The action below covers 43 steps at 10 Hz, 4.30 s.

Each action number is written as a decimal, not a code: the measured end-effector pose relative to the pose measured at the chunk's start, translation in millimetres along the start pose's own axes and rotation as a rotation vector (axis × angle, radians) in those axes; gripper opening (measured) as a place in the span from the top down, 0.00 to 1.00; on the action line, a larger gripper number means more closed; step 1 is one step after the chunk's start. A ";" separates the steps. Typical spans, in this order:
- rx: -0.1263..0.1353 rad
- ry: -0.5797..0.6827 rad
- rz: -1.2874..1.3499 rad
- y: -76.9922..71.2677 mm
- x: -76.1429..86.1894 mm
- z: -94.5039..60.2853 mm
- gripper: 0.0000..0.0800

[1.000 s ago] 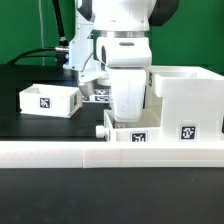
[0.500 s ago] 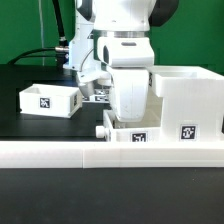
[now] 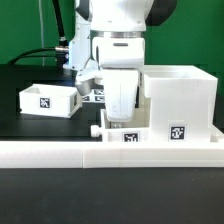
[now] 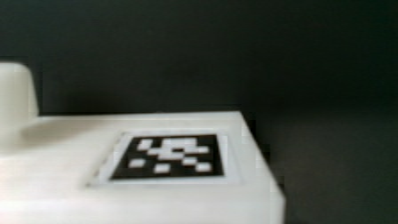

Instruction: Assemble drawer

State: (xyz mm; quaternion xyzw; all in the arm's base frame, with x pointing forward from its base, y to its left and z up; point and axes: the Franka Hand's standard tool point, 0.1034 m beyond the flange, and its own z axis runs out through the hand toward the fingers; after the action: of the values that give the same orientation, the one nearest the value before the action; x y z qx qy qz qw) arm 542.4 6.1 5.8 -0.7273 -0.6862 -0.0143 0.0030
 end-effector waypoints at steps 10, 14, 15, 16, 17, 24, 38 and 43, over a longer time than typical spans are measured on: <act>-0.019 -0.020 -0.004 14.7 0.7 -41.4 0.20; -0.004 -0.043 -0.037 29.3 -30.3 -63.8 0.19; -0.003 -0.039 -0.030 29.2 -34.6 -62.4 0.19; -0.003 -0.040 -0.029 29.0 -34.8 -62.1 0.19; 0.000 -0.037 -0.035 28.4 -36.5 -60.2 0.19; 0.028 0.212 -0.148 47.3 -69.3 -35.3 0.19; 0.056 0.264 -0.070 41.9 2.0 -9.6 0.19; 0.062 0.263 -0.013 42.8 14.7 -10.5 0.19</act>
Offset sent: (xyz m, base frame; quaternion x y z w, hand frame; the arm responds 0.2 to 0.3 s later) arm 0.0000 0.0000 0.0000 0.0000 0.0000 0.0000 1.0000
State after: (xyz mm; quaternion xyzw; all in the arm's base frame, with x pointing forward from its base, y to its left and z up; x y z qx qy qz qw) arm 585.7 17.9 17.3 -0.7141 -0.6849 -0.0884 0.1150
